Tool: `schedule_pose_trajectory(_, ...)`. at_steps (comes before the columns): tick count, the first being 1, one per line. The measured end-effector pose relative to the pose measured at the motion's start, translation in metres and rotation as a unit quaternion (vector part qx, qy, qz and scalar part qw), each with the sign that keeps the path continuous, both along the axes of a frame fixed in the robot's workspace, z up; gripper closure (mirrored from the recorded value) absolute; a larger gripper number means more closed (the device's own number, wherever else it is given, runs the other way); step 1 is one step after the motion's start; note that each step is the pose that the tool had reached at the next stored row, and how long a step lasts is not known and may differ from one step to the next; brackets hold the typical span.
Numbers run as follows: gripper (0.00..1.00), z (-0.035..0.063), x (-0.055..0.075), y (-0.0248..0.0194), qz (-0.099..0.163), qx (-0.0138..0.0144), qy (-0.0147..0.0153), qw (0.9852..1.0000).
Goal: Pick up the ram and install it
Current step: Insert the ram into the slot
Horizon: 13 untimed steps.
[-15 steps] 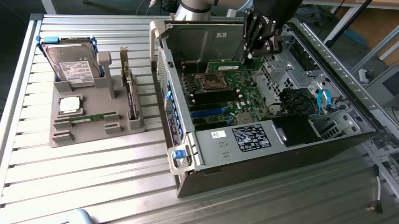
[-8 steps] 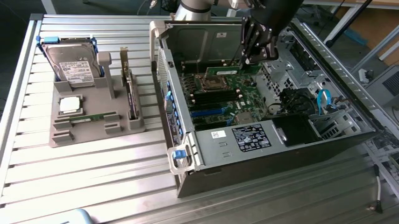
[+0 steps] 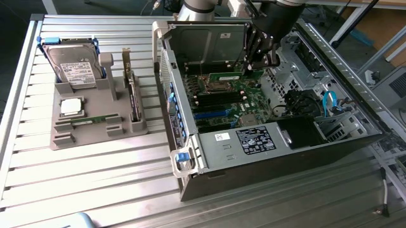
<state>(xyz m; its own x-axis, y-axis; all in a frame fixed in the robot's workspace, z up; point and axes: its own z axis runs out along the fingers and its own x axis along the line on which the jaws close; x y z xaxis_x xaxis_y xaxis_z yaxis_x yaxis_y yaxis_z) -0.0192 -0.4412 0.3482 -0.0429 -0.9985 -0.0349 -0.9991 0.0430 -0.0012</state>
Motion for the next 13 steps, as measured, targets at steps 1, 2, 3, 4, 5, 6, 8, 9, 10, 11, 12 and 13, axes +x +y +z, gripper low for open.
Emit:
schedule_pose_trajectory(1, 0.88, -0.0017, 0.0, 0.0, 0.0, 0.0, -0.0001, 1.0)
schedule_pose_trajectory(2, 0.88, -0.0036, 0.0, 0.0, 0.0, 0.0001, -0.0002, 1.0)
schedule_pose_trajectory(3, 0.88, -0.0054, 0.0, -0.0001, 0.0, 0.0, -0.0003, 1.0)
schedule_pose_trajectory(4, 0.88, -0.0071, 0.0, -0.0001, 0.0, 0.0, -0.0004, 1.0)
schedule_pose_trajectory(5, 0.88, -0.0088, 0.0, -0.0001, 0.0, 0.0001, -0.0004, 1.0)
schedule_pose_trajectory(6, 0.88, -0.0105, 0.0, -0.0001, 0.0, 0.0, -0.0005, 1.0)
schedule_pose_trajectory(8, 0.88, -0.0143, 0.0, -0.0003, 0.0, 0.0001, -0.0006, 1.0)
schedule_pose_trajectory(9, 0.88, -0.016, 0.0, -0.0003, 0.0, 0.0, -0.0006, 1.0)
schedule_pose_trajectory(10, 0.88, -0.0198, 0.0, -0.0004, 0.0, 0.0, -0.0007, 1.0)
schedule_pose_trajectory(11, 0.88, -0.0216, 0.0, -0.0004, 0.0, 0.0, -0.0008, 1.0)
schedule_pose_trajectory(12, 0.88, -0.0233, 0.0, -0.0004, 0.0, 0.0001, -0.0009, 1.0)
schedule_pose_trajectory(13, 0.88, -0.0249, 0.0, -0.0005, 0.0, 0.0, -0.0009, 1.0)
